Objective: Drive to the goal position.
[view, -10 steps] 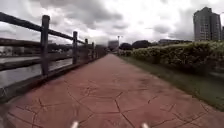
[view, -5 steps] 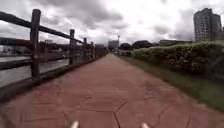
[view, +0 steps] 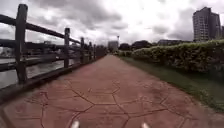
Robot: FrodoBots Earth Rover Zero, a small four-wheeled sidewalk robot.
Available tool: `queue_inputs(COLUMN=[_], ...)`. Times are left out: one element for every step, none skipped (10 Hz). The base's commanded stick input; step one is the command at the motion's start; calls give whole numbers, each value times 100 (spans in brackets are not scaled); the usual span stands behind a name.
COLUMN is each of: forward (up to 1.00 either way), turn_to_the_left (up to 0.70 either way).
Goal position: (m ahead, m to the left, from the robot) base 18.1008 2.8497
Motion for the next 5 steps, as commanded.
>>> queue_inputs(forward=[70,70,70,70,70], turn_to_the_left=[0,0,0,0,0])
